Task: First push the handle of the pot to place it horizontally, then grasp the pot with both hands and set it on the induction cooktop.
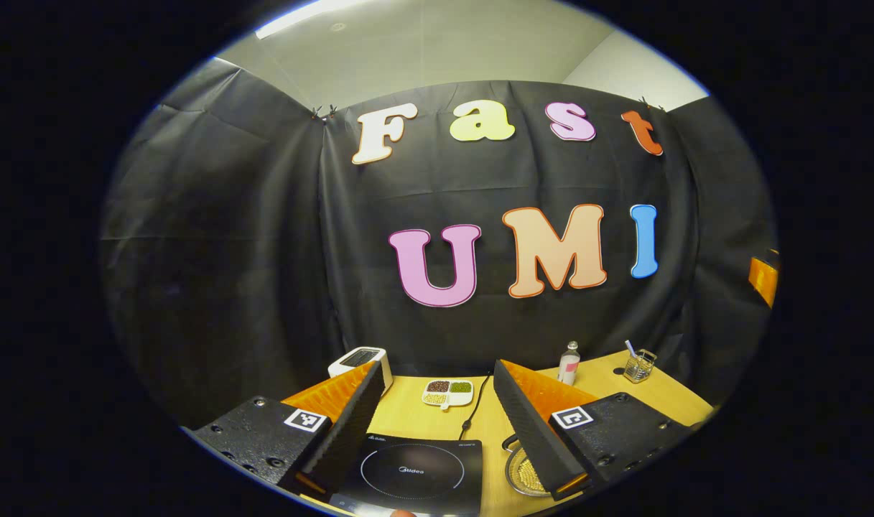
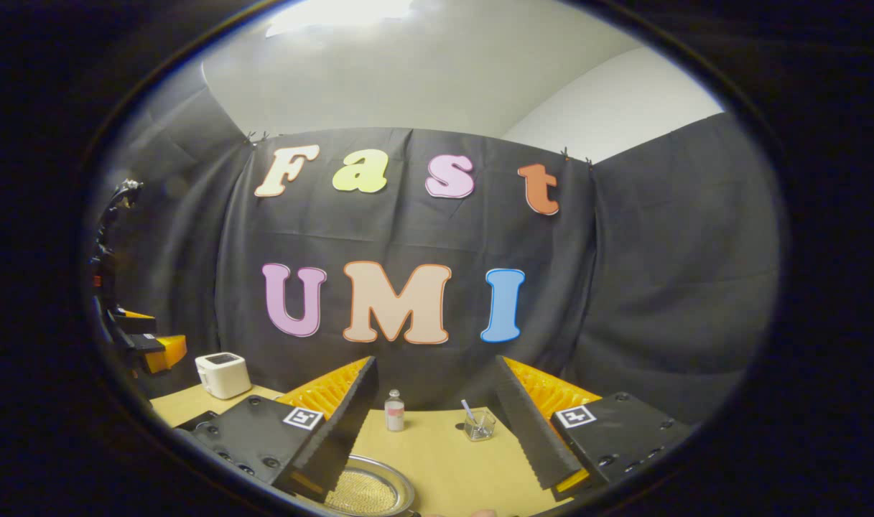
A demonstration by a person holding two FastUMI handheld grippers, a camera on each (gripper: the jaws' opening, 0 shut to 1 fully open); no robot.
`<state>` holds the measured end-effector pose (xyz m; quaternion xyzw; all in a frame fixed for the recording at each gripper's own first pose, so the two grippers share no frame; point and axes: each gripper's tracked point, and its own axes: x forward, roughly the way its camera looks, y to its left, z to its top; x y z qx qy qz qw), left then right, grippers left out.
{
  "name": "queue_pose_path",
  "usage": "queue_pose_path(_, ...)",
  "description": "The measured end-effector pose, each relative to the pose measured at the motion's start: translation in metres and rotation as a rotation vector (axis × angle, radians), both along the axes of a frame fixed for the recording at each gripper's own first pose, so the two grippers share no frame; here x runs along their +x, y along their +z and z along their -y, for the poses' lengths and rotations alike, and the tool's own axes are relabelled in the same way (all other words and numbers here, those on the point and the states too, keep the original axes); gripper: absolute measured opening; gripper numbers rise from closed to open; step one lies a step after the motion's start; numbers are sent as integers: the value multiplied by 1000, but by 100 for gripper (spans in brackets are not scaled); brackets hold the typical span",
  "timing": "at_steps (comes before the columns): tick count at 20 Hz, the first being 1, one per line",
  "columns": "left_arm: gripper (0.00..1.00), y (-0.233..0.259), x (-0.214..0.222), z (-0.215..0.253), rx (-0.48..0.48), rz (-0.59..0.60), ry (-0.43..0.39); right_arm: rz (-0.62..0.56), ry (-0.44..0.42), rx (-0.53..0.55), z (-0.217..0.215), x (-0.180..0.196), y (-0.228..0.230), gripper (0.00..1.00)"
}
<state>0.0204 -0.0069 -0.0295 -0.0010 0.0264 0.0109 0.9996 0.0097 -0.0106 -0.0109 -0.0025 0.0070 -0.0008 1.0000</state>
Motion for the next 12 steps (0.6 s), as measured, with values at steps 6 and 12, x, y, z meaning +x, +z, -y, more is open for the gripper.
queue_pose_path(6,100,16,0,3,-8,44,1,-17,45,7,-8,4,-5,99)
queue_pose_path(12,100,27,2,3,-18,60,7,-70,99,-9,-23,8,-18,49)
